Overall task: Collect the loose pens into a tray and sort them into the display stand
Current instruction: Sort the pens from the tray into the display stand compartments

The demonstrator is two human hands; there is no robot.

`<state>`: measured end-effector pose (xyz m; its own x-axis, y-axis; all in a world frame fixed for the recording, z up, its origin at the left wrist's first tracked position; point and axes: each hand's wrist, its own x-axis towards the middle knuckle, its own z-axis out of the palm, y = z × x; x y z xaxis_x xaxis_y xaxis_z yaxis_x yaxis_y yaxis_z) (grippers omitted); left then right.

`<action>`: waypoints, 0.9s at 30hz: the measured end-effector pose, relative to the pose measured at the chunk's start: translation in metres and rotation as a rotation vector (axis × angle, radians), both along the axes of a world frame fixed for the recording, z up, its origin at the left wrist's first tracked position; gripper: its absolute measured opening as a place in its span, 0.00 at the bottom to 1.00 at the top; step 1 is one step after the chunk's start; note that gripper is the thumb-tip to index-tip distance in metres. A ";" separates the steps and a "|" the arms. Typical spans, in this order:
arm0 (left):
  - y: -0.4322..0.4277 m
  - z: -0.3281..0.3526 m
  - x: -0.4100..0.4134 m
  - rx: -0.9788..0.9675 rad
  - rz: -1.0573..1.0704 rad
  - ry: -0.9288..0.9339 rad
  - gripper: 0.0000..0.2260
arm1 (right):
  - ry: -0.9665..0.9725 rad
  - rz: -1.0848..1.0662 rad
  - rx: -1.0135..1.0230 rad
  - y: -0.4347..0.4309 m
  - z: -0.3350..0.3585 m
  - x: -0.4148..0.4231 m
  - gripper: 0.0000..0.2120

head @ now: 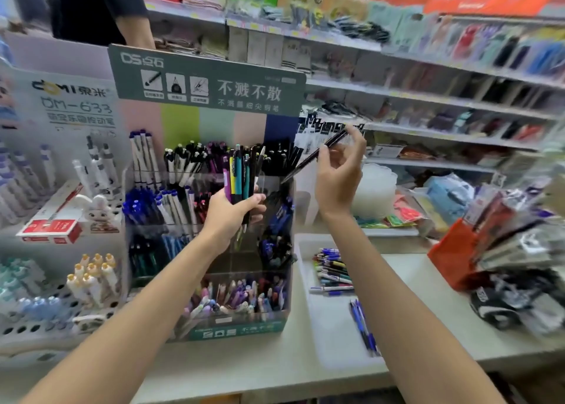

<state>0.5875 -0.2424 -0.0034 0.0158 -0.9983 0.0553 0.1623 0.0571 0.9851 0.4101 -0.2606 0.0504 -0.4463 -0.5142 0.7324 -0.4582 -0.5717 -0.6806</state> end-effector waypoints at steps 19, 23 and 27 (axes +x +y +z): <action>-0.019 -0.003 -0.009 0.010 -0.066 0.030 0.11 | 0.363 0.048 0.097 -0.029 -0.029 0.005 0.14; -0.011 -0.004 -0.015 0.003 -0.127 0.039 0.11 | 0.290 0.282 0.318 -0.012 -0.038 0.022 0.26; -0.005 -0.009 -0.009 0.015 -0.152 0.028 0.12 | 0.201 0.294 0.359 -0.006 -0.047 0.030 0.27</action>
